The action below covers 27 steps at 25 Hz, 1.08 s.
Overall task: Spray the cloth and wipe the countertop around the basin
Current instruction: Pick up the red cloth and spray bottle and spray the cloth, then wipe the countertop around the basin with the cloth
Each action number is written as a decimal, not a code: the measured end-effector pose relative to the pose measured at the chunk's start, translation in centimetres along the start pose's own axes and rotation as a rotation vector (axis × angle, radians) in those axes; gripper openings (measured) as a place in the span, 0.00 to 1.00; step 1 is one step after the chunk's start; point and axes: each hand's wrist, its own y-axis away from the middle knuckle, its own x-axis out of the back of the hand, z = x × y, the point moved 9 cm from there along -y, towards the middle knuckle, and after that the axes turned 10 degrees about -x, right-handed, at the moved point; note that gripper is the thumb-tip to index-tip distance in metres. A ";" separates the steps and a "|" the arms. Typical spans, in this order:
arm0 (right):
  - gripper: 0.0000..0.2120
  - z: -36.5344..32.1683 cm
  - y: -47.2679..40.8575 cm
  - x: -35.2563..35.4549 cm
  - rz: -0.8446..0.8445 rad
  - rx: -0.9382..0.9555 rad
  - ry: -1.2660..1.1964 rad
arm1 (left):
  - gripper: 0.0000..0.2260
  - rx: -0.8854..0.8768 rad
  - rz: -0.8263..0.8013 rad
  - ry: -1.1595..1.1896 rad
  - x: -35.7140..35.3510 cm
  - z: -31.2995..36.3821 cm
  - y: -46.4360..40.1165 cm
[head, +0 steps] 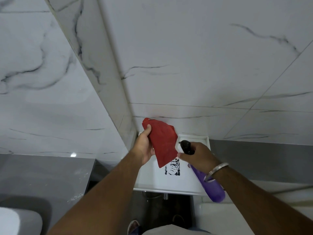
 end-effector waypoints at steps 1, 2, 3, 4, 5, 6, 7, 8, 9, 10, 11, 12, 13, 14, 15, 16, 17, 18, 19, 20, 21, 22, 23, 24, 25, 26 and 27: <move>0.15 0.0 -0.2 1.0 0.074 0.012 -0.048 | 0.24 -0.005 0.001 -0.014 0.1 -0.1 0.0; 0.15 0.1 -0.3 2.2 0.157 0.029 -0.123 | 0.23 -0.013 0.003 -0.024 0.1 -0.2 0.1; 0.14 0.3 -0.4 3.3 0.232 0.047 -0.206 | 0.22 -0.025 0.008 -0.037 0.2 -0.1 0.2; 0.13 0.6 -0.5 4.1 0.288 0.059 -0.277 | 0.20 -0.043 0.015 -0.052 0.4 -0.1 0.3; 0.13 1.1 -0.8 4.5 0.323 0.068 -0.330 | 0.19 -0.066 0.022 -0.066 0.5 0.0 0.5; 0.14 1.5 -1.1 4.6 0.343 0.082 -0.359 | 0.18 -0.095 0.029 -0.074 0.7 0.0 0.7; 0.16 1.9 -1.4 4.6 0.363 0.109 -0.372 | 0.17 -0.125 0.034 -0.080 0.8 0.2 0.9; 0.17 2.1 -1.7 4.4 0.384 0.140 -0.372 | 0.16 -0.153 0.039 -0.082 0.9 0.2 1.3; 0.18 2.4 -1.9 4.3 0.411 0.171 -0.378 | 0.15 -0.172 0.043 -0.090 1.1 0.3 1.6; 0.18 2.8 -2.2 4.1 0.430 0.198 -0.396 | 0.15 -0.186 0.056 -0.098 1.3 0.3 2.1; 0.19 3.3 -2.4 3.9 0.446 0.224 -0.423 | 0.14 -0.194 0.075 -0.106 1.7 0.4 2.5; 0.19 3.7 -2.5 3.8 0.462 0.247 -0.435 | 0.13 -0.202 0.095 -0.110 2.0 0.5 2.9; 0.21 4.2 -2.7 3.6 0.470 0.261 -0.434 | 0.13 -0.206 0.113 -0.111 2.4 0.5 3.3; 0.23 4.6 -3.0 3.4 0.466 0.265 -0.410 | 0.13 -0.209 0.129 -0.114 2.7 0.6 3.7; 0.27 5.0 -3.3 3.1 0.446 0.253 -0.380 | 0.13 -0.215 0.148 -0.119 3.1 0.8 4.3; 0.33 5.5 -3.4 2.9 0.427 0.205 -0.334 | 0.13 -0.221 0.163 -0.129 3.3 1.0 4.8; 0.42 6.2 -3.4 2.9 0.415 0.135 -0.286 | 0.13 -0.230 0.175 -0.138 3.4 1.2 5.3; 0.48 7.1 -3.0 3.0 0.424 0.057 -0.250 | 0.13 -0.240 0.188 -0.149 3.5 1.5 5.9; 0.52 8.6 -1.9 3.4 0.466 -0.023 -0.230 | 0.12 -0.252 0.194 -0.161 3.6 1.8 6.5; 0.51 10.2 0.0 3.6 0.524 -0.088 -0.213 | 0.12 -0.264 0.192 -0.179 3.7 2.2 7.1; 0.47 11.7 2.4 3.3 0.564 -0.113 -0.220 | 0.12 -0.281 0.177 -0.212 3.7 2.7 7.7; 0.39 12.5 4.7 2.2 0.553 -0.092 -0.247 | 0.12 -0.307 0.144 -0.271 3.8 3.5 8.3; 0.29 12.4 6.5 0.4 0.471 -0.060 -0.278 | 0.11 -0.332 0.090 -0.357 3.8 4.4 9.0; 0.23 11.3 7.6 -1.8 0.343 -0.030 -0.302 | 0.10 -0.349 0.019 -0.458 3.9 5.5 10.0; 0.20 9.3 7.9 -3.9 0.210 0.004 -0.297 | 0.09 -0.359 -0.056 -0.568 4.1 6.5 11.0; 0.22 6.5 7.7 -6.0 0.085 0.047 -0.256 | 0.07 -0.369 -0.125 -0.676 4.6 7.6 12.1; 0.29 2.8 7.4 -8.1 -0.030 0.106 -0.195 | 0.06 -0.390 -0.178 -0.779 5.6 8.8 13.4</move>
